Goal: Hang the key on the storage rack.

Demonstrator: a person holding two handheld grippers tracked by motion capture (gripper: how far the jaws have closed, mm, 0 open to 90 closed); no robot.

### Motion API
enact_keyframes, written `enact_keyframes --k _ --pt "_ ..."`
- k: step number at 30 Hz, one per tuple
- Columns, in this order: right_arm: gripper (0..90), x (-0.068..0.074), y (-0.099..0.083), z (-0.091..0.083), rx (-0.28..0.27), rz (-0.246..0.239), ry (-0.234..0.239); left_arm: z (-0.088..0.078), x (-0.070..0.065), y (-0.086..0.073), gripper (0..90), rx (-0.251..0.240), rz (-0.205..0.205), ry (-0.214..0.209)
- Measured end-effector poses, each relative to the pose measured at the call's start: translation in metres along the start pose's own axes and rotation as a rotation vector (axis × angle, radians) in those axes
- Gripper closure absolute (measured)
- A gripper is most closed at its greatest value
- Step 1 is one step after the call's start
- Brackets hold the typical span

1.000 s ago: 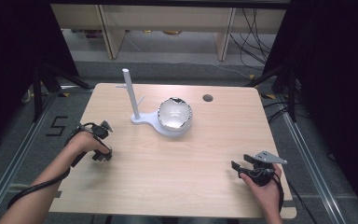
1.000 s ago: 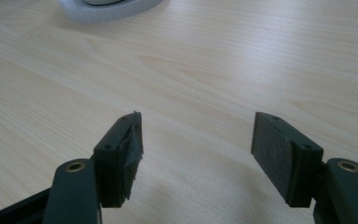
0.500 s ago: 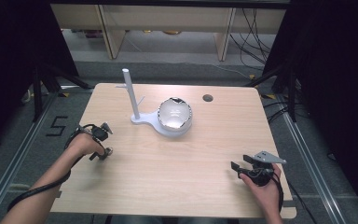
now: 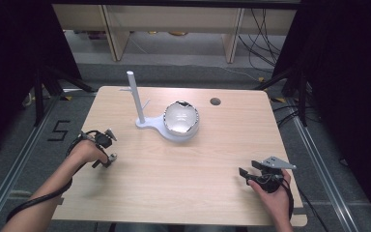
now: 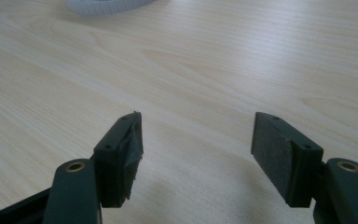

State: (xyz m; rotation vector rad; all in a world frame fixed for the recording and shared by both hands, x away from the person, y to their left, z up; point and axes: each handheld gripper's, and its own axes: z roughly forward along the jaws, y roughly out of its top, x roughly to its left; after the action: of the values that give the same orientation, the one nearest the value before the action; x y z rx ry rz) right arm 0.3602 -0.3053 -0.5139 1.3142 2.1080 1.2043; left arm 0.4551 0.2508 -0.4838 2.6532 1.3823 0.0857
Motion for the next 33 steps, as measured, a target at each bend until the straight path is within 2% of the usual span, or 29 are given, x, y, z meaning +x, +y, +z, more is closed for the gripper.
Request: enact_keyframes --k 1,2,3,4,5,7,8,9,10,11,13,17,19,23,24,25,26,27,28,30,31,33 --pt "34.8 0.001 0.000 0.000 0.004 0.007 0.002 0.000 0.000 0.000 82.2 -0.001 0.023 0.005" --pt "34.8 -0.002 0.000 0.000 -0.005 -0.028 -0.006 -0.001 -0.001 -0.001 82.7 -0.002 0.033 0.010" --pt "34.9 -0.002 0.000 0.000 -0.005 -0.028 -0.006 -0.001 -0.001 -0.001 82.9 -0.002 0.043 0.013" --pt "34.9 0.001 0.000 0.000 0.013 0.014 0.007 -0.001 -0.002 -0.002 83.1 -0.017 0.048 0.017" --pt "34.9 -0.001 0.000 0.000 0.002 -0.020 0.001 -0.001 -0.002 -0.004 83.1 -0.036 0.036 0.003" --pt "34.9 -0.001 0.000 0.000 0.001 -0.022 0.000 -0.002 -0.001 -0.006 83.2 -0.041 0.038 -0.012" --pt "34.9 0.002 0.000 0.000 0.019 0.023 0.009 -0.001 -0.002 -0.007 83.2 -0.063 0.018 -0.022" --pt "34.9 0.002 0.000 0.001 0.005 0.027 0.015 -0.001 -0.002 -0.008 83.2 -0.057 0.002 -0.034" --pt "34.9 0.002 0.000 0.001 0.005 0.027 0.015 -0.001 -0.001 -0.008 83.2 -0.062 0.019 -0.031" --pt "35.0 0.000 0.000 0.001 0.007 -0.003 0.009 -0.002 0.000 -0.009 83.2 -0.056 0.021 -0.030" --pt "35.0 0.000 0.000 0.001 0.008 -0.011 0.005 -0.003 0.000 -0.009 83.2 -0.069 0.008 -0.032" --pt "35.0 0.000 0.000 0.001 0.013 -0.006 0.007 -0.014 -0.001 -0.004 83.2 -0.060 0.045 0.010" --pt "35.0 0.000 0.000 0.001 0.013 -0.007 0.006 -0.017 -0.002 -0.003 83.2 -0.062 0.041 0.014" --pt "35.0 -0.001 0.000 0.002 0.009 -0.016 -0.001 -0.028 0.000 0.004 83.2 -0.072 0.090 0.056" --pt "34.9 0.000 0.000 0.001 0.009 -0.005 0.005 -0.030 0.000 0.006 83.2 -0.085 0.090 0.062" --pt "34.9 0.001 0.000 0.000 0.010 0.008 0.004 -0.033 0.000 0.007 83.2 -0.082 0.096 0.065" --pt "34.9 0.000 0.000 0.001 0.006 -0.006 0.007 -0.037 0.001 0.009 83.2 -0.070 0.113 0.076" --pt "34.9 0.000 0.000 0.001 0.004 -0.003 0.009 -0.040 0.001 0.010 83.2 -0.078 0.122 0.080" --pt "34.9 -0.001 0.000 0.002 0.004 -0.003 0.012 -0.042 -0.001 0.011 83.2 -0.095 0.106 0.078" --pt "34.9 0.000 0.000 0.002 0.010 -0.002 0.012 -0.050 -0.001 0.017 83.2 -0.088 0.129 0.090" --pt "35.0 0.000 0.000 0.002 0.012 -0.004 0.011 -0.055 0.000 0.020 83.2 -0.064 0.146 0.090" --pt "35.0 -0.001 0.000 0.002 0.005 -0.019 -0.001 -0.061 -0.002 0.025 83.1 -0.074 0.144 0.078"
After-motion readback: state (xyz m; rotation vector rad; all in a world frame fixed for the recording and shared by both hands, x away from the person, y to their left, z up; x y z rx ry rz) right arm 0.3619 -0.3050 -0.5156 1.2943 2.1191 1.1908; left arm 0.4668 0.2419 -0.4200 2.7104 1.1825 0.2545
